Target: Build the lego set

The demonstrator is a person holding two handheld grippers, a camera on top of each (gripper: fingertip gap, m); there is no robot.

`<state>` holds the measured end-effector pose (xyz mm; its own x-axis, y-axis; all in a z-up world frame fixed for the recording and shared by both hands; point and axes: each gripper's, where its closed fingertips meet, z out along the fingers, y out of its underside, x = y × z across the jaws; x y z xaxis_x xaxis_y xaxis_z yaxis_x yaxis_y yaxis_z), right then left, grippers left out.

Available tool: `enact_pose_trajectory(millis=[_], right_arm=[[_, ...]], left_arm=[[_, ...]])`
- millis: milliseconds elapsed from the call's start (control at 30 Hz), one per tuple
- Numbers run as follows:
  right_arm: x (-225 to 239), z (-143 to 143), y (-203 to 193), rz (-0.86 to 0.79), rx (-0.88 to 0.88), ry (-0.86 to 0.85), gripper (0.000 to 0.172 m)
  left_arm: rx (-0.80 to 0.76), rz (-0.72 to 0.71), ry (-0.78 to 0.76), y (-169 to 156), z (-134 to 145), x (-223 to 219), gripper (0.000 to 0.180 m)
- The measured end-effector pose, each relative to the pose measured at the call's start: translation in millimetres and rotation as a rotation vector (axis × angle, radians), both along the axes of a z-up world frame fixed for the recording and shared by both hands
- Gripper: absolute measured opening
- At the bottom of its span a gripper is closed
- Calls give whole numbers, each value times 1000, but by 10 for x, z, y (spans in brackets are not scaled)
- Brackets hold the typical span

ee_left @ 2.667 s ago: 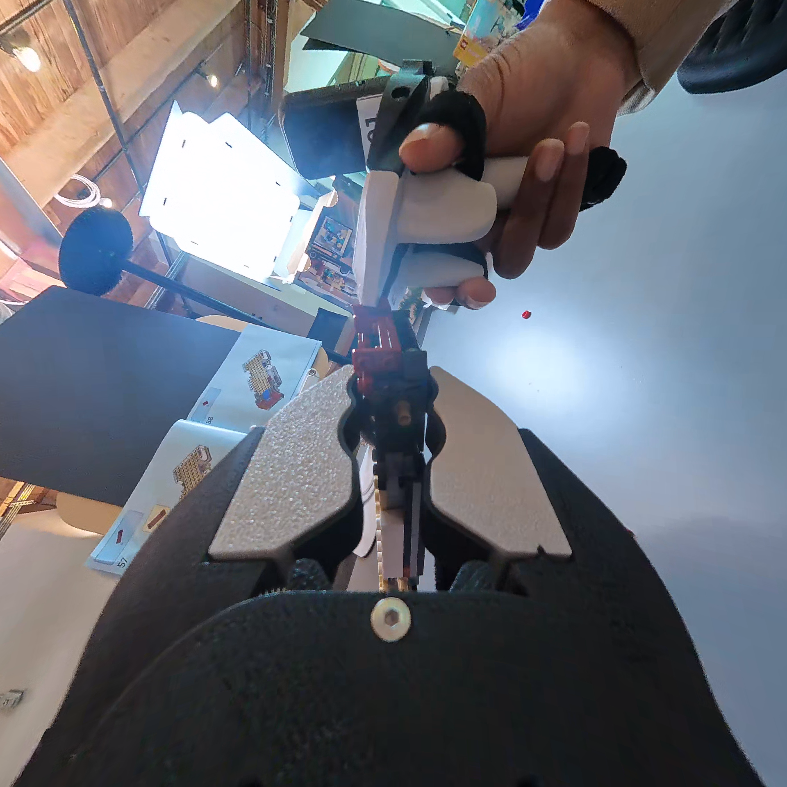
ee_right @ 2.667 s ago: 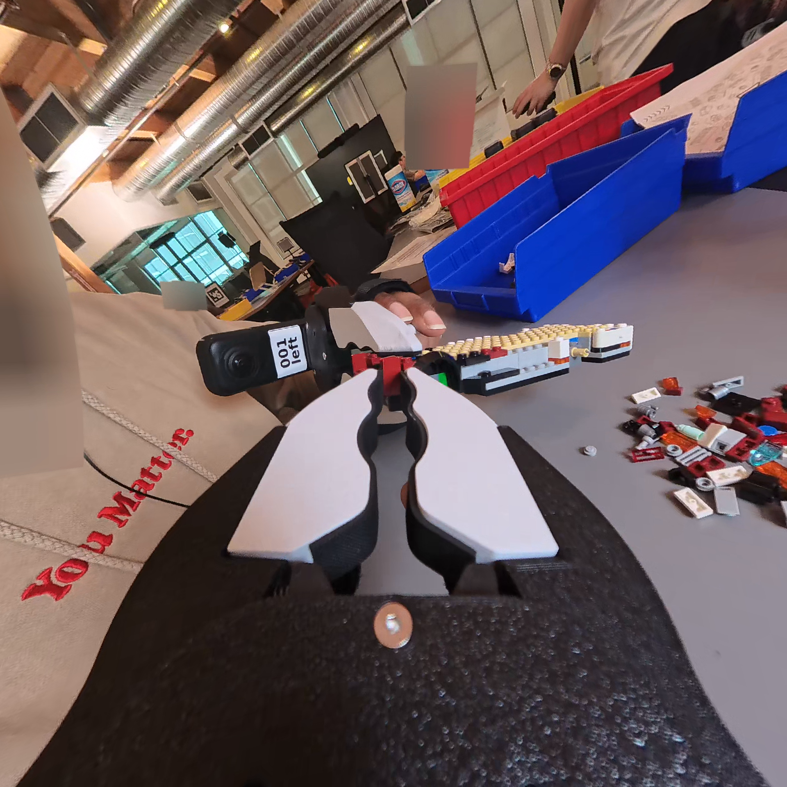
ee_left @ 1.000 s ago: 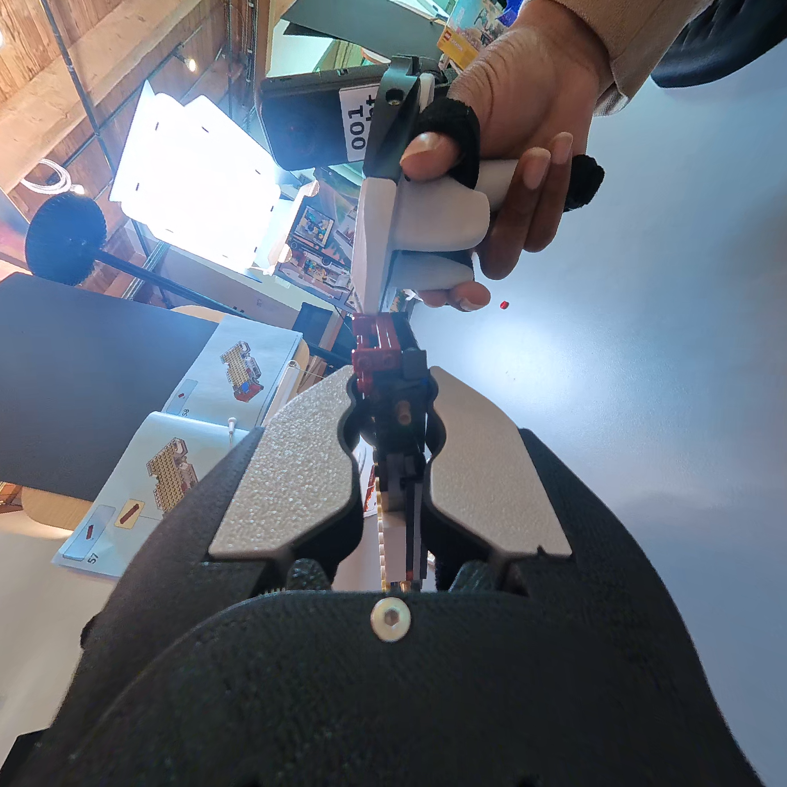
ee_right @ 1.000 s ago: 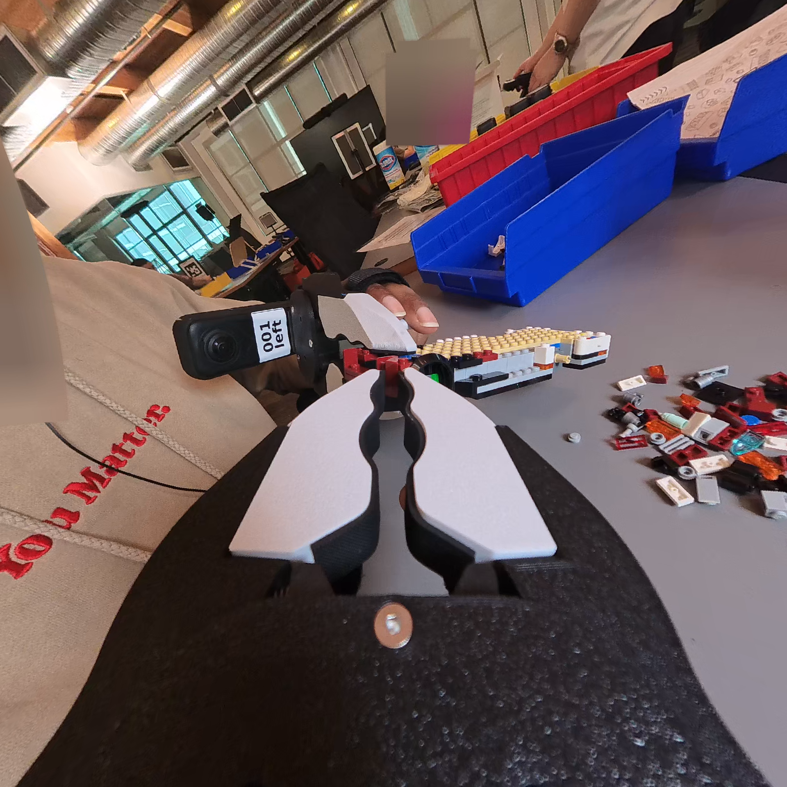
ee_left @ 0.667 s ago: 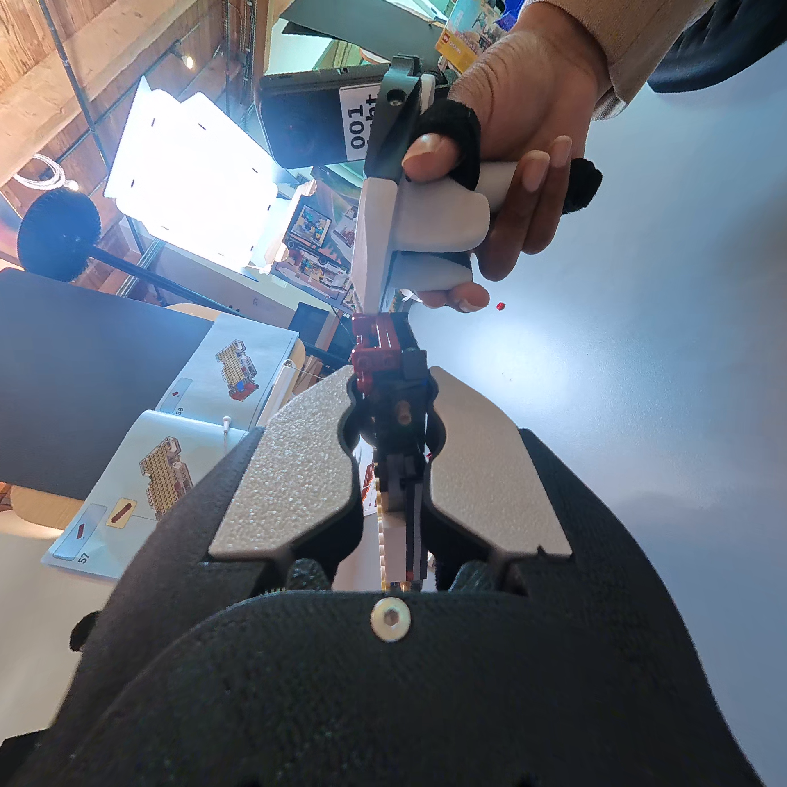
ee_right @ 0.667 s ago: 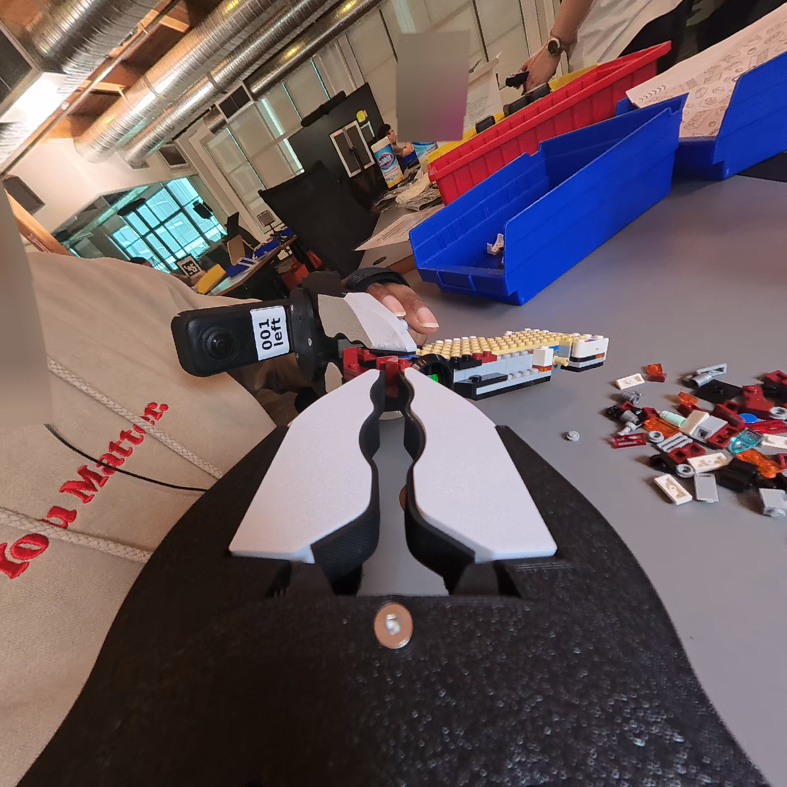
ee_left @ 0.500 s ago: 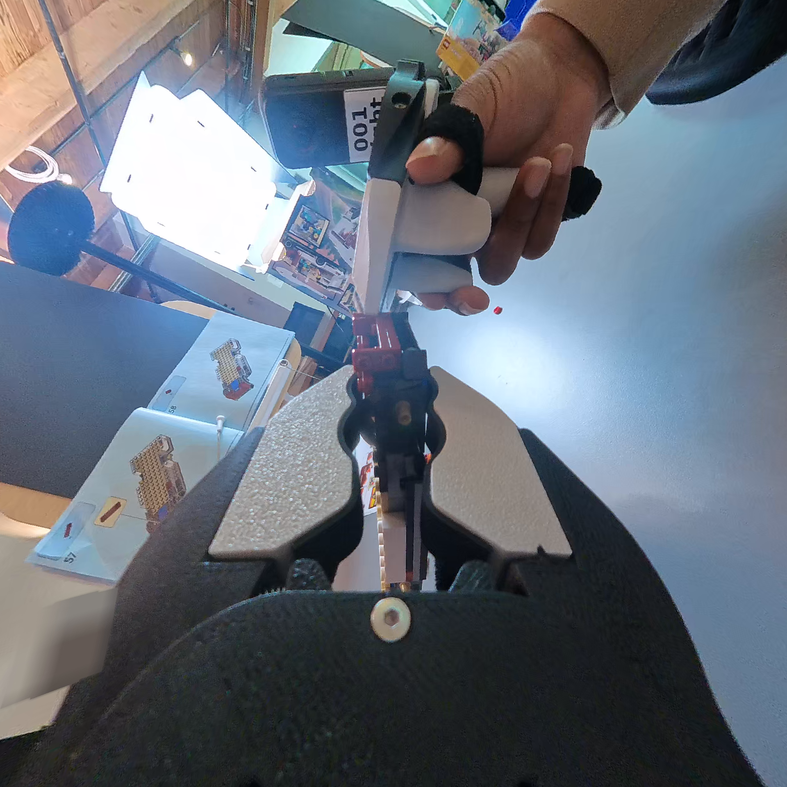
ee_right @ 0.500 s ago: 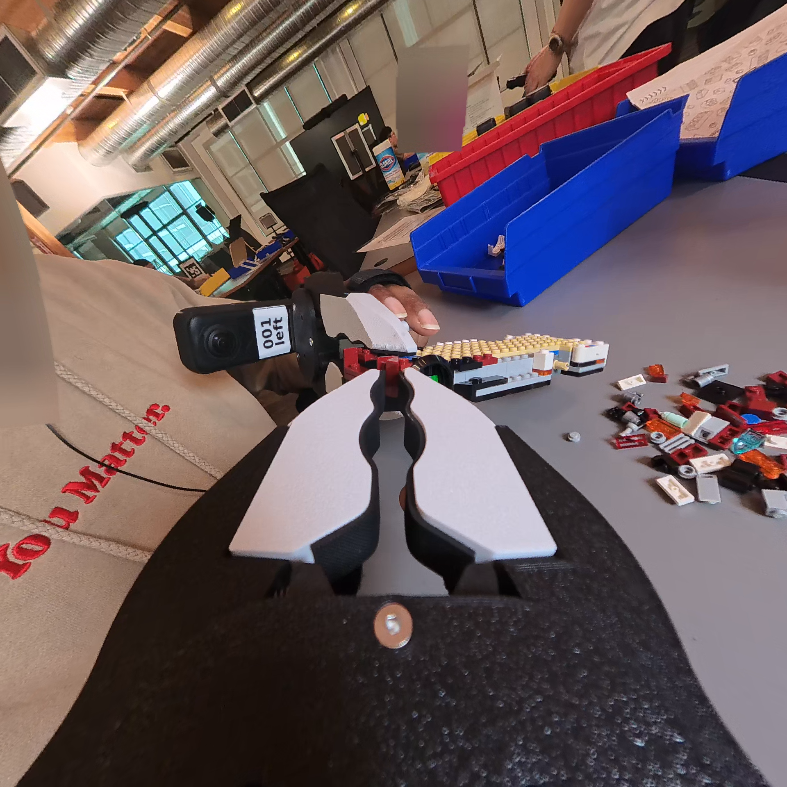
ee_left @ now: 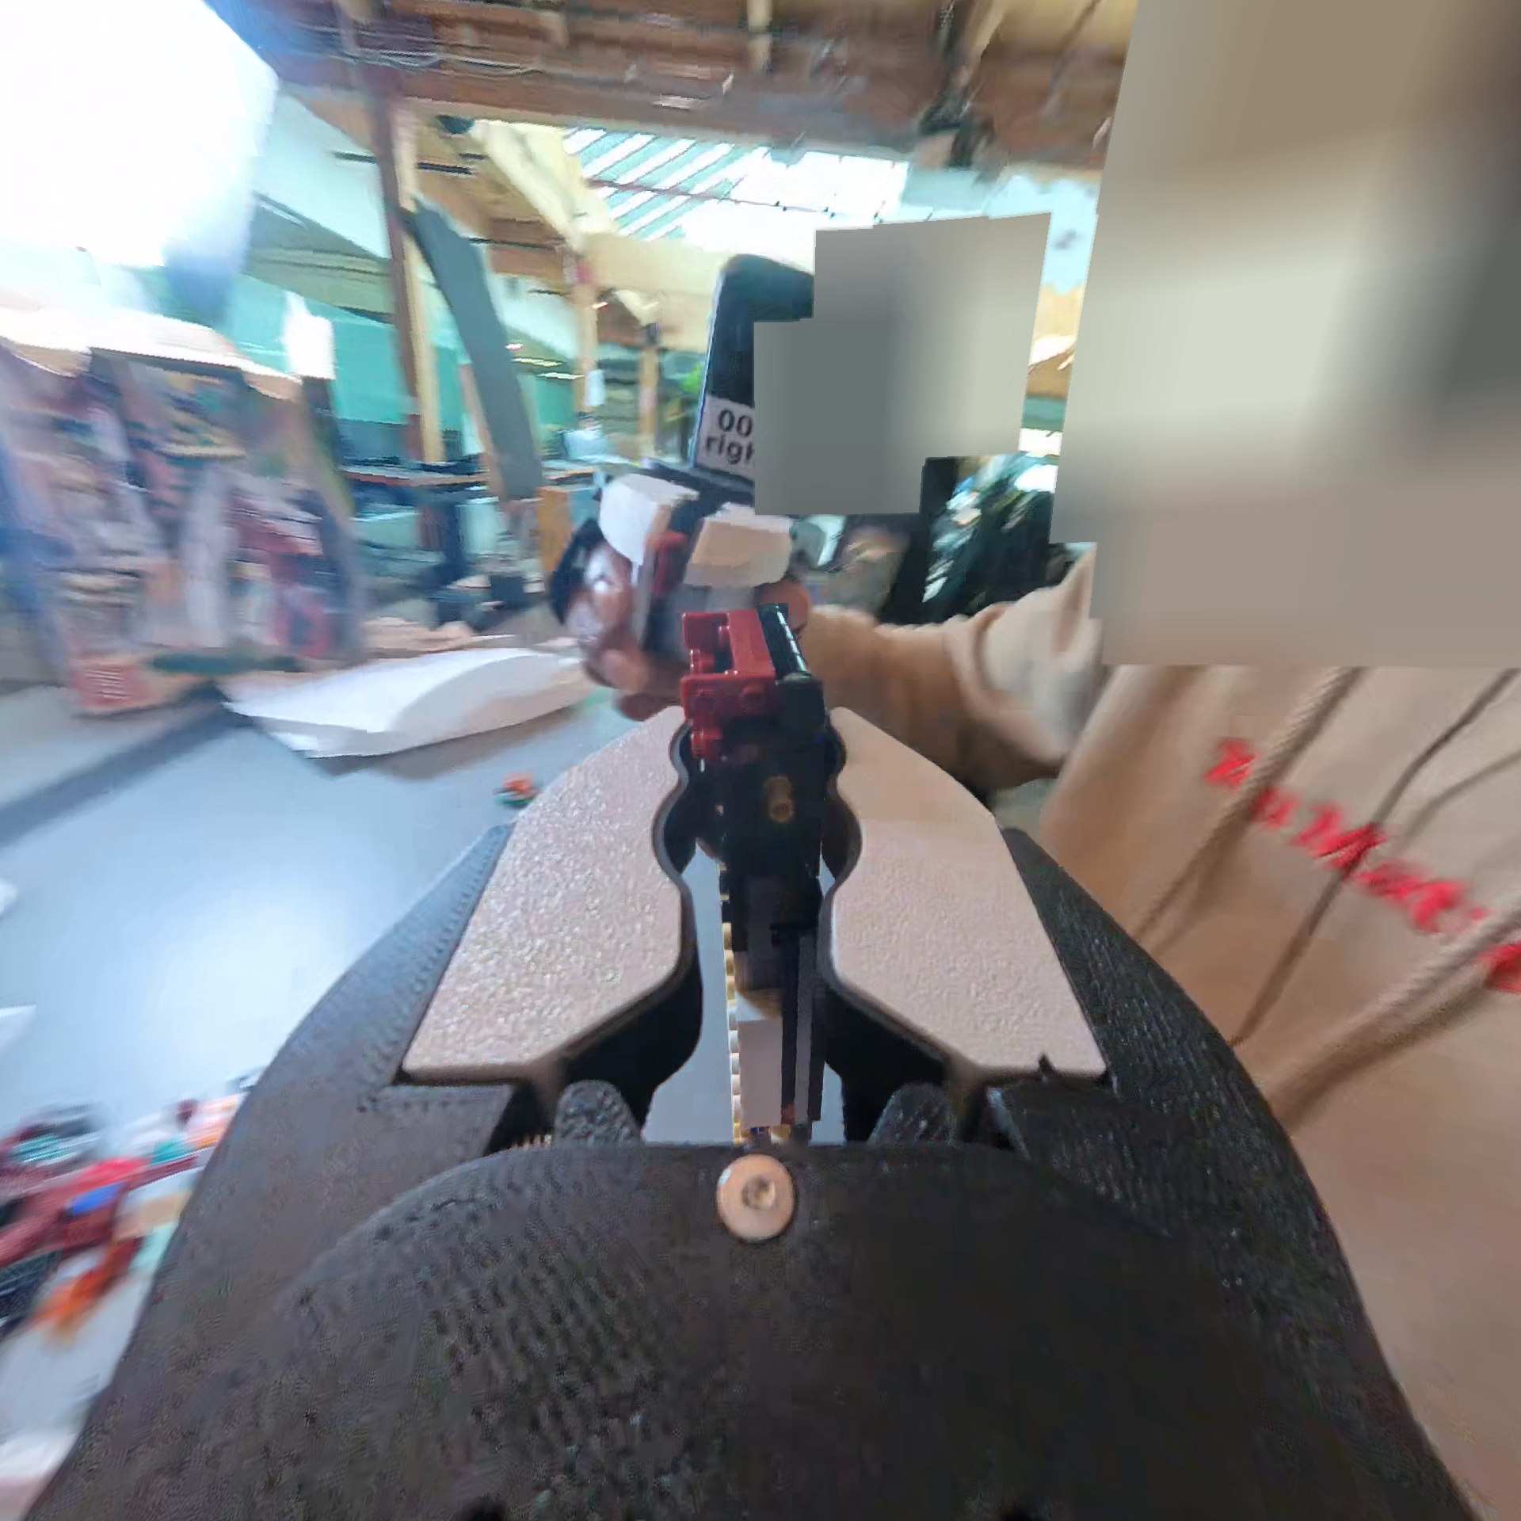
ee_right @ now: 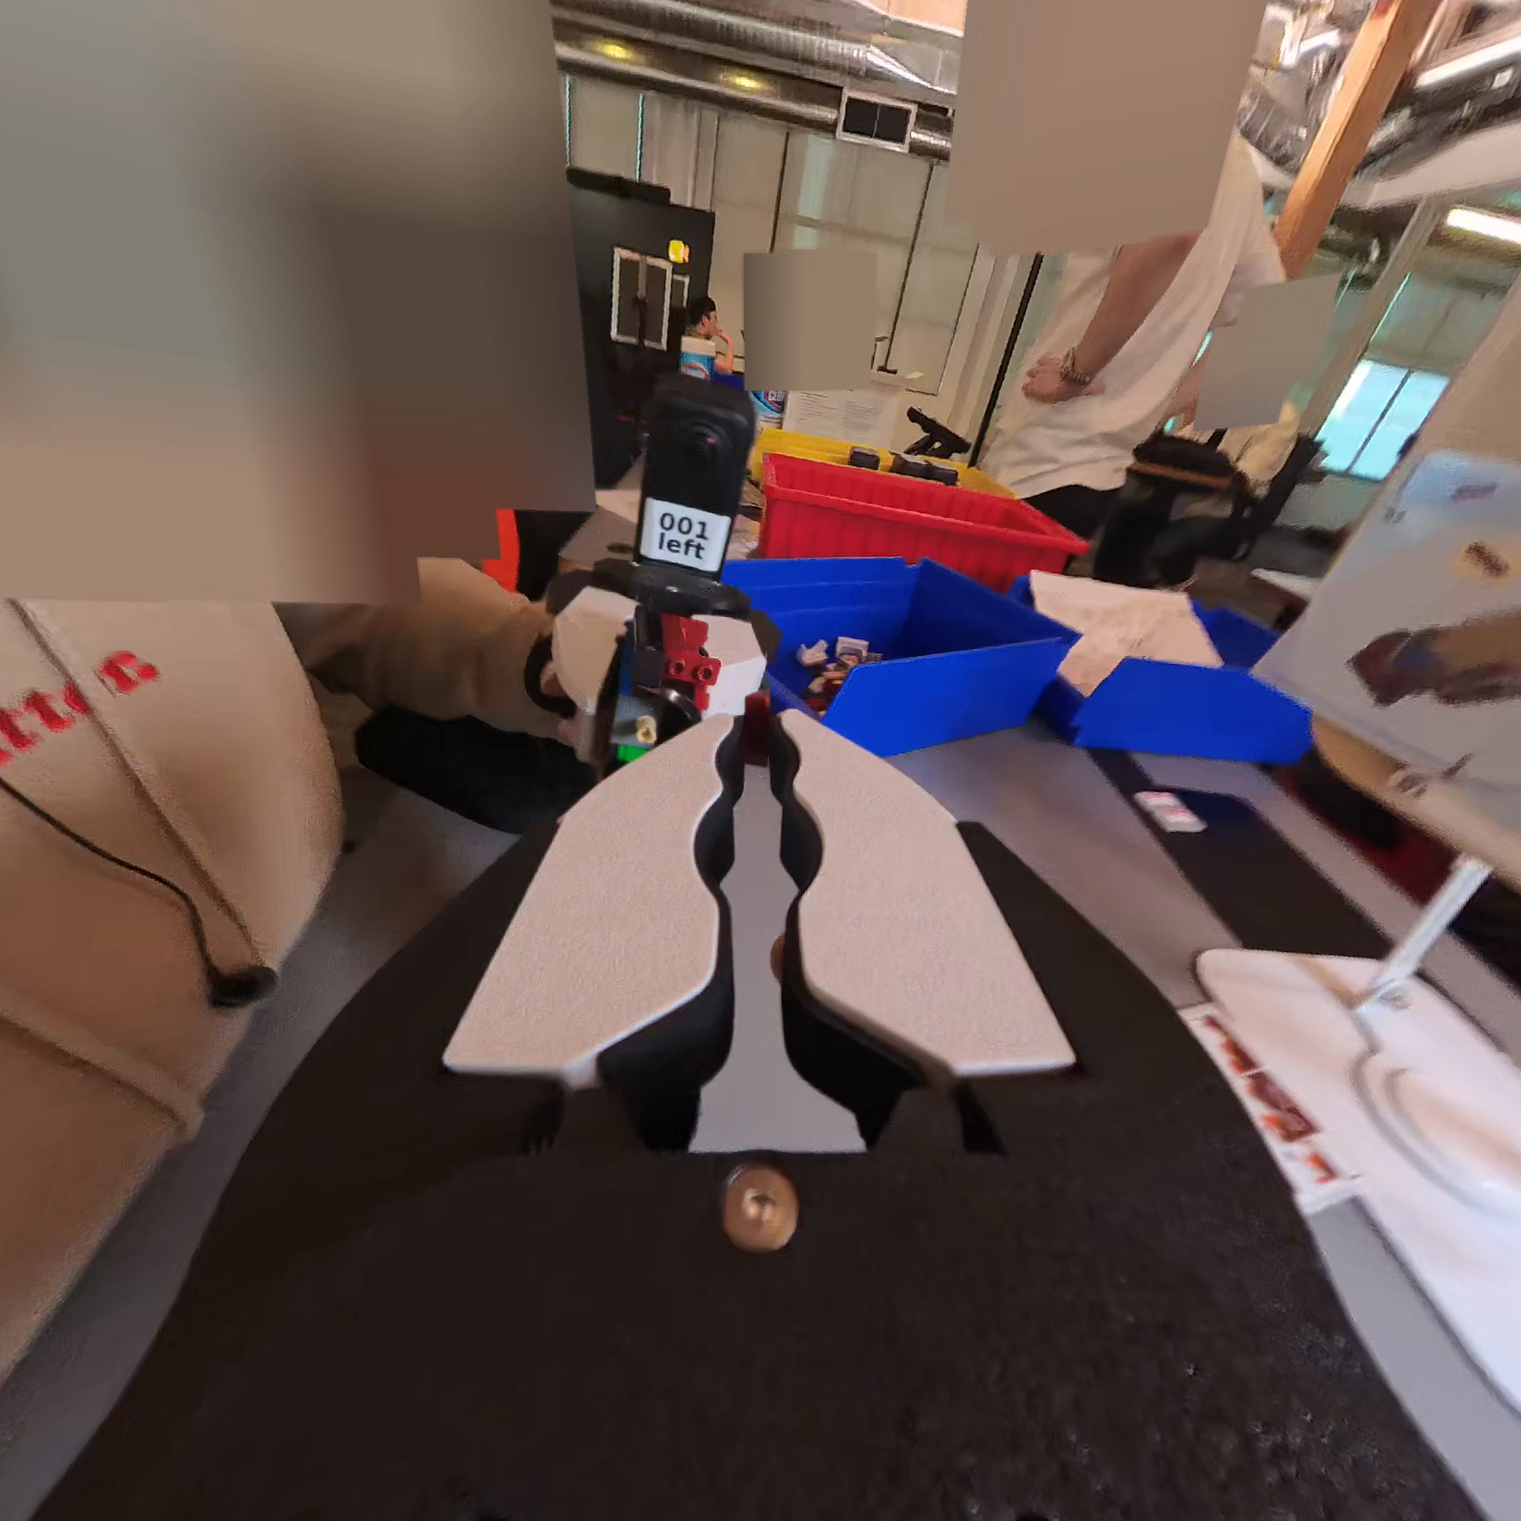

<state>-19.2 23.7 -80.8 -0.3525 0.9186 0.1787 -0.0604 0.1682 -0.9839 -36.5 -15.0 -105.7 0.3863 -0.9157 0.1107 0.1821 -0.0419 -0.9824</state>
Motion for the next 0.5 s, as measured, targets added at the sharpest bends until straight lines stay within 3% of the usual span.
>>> enact_pose_trajectory(millis=[100, 200, 500], right_arm=[[-16, 17, -175, 23, 174, 41, 5], [-29, -35, -299, 23, 265, 72, 5], [-43, -212, -389, 19, 390, 42, 5]], left_arm=[[-118, -165, -162, -85, 64, 63, 27], [-210, -258, -221, -119, 5, 123, 27], [-277, -317, -250, -147, -123, 155, 27]])
